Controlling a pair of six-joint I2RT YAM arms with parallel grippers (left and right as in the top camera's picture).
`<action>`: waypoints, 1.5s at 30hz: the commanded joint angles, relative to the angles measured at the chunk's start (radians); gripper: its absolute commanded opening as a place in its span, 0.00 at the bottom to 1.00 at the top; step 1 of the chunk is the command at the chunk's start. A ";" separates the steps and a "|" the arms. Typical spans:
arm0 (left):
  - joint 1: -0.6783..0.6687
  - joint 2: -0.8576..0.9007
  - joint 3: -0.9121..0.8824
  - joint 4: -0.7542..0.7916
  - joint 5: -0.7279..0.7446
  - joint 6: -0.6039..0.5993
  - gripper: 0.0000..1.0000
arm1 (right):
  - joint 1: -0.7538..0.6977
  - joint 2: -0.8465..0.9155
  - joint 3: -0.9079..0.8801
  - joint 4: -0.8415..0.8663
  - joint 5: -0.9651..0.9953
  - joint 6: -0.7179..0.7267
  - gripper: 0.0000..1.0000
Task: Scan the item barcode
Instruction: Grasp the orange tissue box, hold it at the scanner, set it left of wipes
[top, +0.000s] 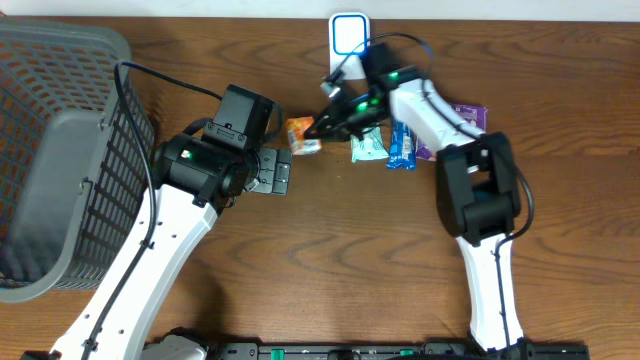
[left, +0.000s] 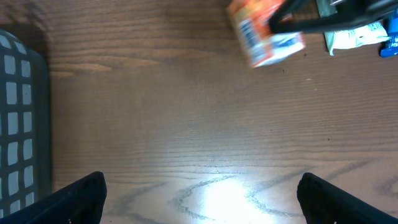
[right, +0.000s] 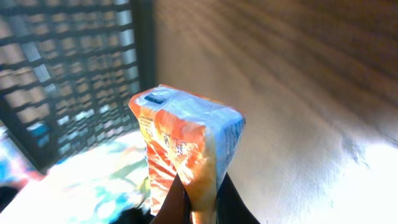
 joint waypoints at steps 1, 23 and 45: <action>0.000 0.003 -0.002 -0.002 -0.009 -0.013 0.98 | -0.032 0.016 -0.005 -0.064 -0.189 -0.179 0.01; 0.000 0.003 -0.002 -0.002 -0.009 -0.013 0.98 | -0.025 0.015 0.044 0.043 0.430 0.184 0.19; 0.000 0.003 -0.002 -0.002 -0.009 -0.013 0.98 | -0.016 -0.401 0.045 -0.272 1.022 0.069 0.70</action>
